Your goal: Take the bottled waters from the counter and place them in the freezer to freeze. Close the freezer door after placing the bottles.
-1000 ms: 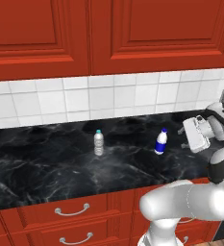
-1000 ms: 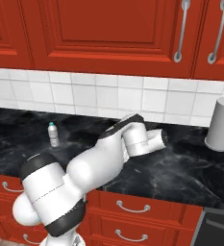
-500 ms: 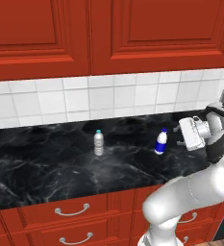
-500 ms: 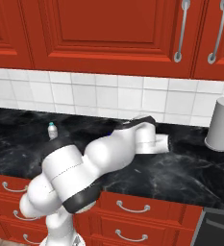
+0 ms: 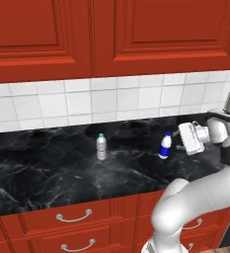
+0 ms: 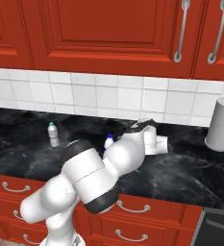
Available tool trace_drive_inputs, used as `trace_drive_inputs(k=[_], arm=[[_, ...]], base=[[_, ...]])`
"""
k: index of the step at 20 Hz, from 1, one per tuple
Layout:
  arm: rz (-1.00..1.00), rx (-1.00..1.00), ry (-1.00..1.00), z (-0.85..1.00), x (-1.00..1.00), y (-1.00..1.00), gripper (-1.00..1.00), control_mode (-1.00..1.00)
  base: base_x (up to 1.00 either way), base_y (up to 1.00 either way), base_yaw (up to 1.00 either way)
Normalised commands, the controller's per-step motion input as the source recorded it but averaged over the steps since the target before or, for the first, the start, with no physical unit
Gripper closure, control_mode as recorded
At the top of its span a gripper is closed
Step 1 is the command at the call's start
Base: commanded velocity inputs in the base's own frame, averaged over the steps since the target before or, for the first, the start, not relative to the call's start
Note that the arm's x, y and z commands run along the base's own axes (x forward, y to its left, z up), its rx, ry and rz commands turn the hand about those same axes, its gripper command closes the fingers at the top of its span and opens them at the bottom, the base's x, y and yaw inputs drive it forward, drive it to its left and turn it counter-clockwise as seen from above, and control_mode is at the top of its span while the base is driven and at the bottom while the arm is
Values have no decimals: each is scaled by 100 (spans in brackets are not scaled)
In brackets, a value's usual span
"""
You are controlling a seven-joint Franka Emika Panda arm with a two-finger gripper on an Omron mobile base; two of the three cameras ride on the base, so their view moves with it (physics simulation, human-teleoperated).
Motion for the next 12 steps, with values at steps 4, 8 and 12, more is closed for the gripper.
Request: trace_drive_inputs(k=[4,8,12], arm=[[0,0,0,-19,27,0,-100,-100],[0,0,0,-14,0,9,-100,-100],[0,0,4,-14,1,19,-100,-100]], base=[[0,0,0],[0,0,0],[0,0,0]])
